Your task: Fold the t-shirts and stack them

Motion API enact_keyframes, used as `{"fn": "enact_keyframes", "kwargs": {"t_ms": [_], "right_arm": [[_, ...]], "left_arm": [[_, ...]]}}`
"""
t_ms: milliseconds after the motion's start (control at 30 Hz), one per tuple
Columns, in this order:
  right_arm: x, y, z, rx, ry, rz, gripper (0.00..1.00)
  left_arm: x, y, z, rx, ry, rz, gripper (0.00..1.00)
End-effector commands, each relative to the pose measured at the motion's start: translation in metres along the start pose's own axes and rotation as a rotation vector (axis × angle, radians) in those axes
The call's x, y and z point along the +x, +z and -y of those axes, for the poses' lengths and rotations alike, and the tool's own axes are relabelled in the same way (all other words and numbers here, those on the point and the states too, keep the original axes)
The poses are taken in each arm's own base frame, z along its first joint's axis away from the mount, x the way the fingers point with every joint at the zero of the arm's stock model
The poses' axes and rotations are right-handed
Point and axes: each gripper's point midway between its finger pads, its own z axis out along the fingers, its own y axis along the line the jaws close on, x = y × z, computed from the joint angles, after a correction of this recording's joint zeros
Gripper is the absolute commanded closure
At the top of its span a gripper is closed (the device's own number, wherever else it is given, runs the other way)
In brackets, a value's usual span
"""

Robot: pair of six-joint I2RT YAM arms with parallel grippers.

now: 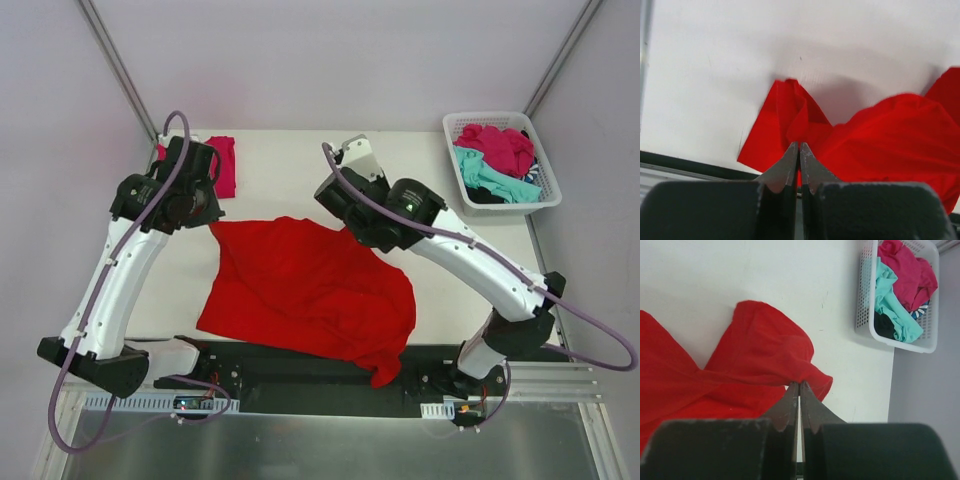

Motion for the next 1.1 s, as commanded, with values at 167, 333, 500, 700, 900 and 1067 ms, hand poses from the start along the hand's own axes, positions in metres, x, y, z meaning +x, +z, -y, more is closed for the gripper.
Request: {"fn": "enact_keyframes", "kwargs": {"t_ms": [167, 333, 500, 700, 900, 1067], "right_arm": [[0.023, -0.042, 0.095, 0.133, 0.031, -0.004, 0.99], [0.038, -0.051, 0.13, 0.195, 0.069, -0.014, 0.99], [0.052, -0.055, 0.167, 0.263, 0.091, -0.044, 0.99], [0.049, -0.051, 0.193, 0.345, 0.101, -0.066, 0.99], [0.04, -0.035, 0.199, 0.333, 0.138, -0.086, 0.99], [0.036, -0.015, 0.189, 0.327, 0.128, -0.125, 0.99]], "left_arm": [[-0.032, -0.055, -0.016, -0.032, -0.003, 0.097, 1.0], [-0.032, -0.065, -0.019, -0.017, -0.021, 0.109, 1.0], [-0.036, -0.072, -0.021, -0.027, -0.012, 0.113, 1.0], [-0.04, -0.07, -0.02, -0.037, -0.001, 0.113, 1.0], [-0.052, -0.065, -0.014, -0.045, 0.017, 0.12, 1.0], [-0.057, -0.059, -0.01, -0.057, 0.026, 0.114, 1.0]]}}
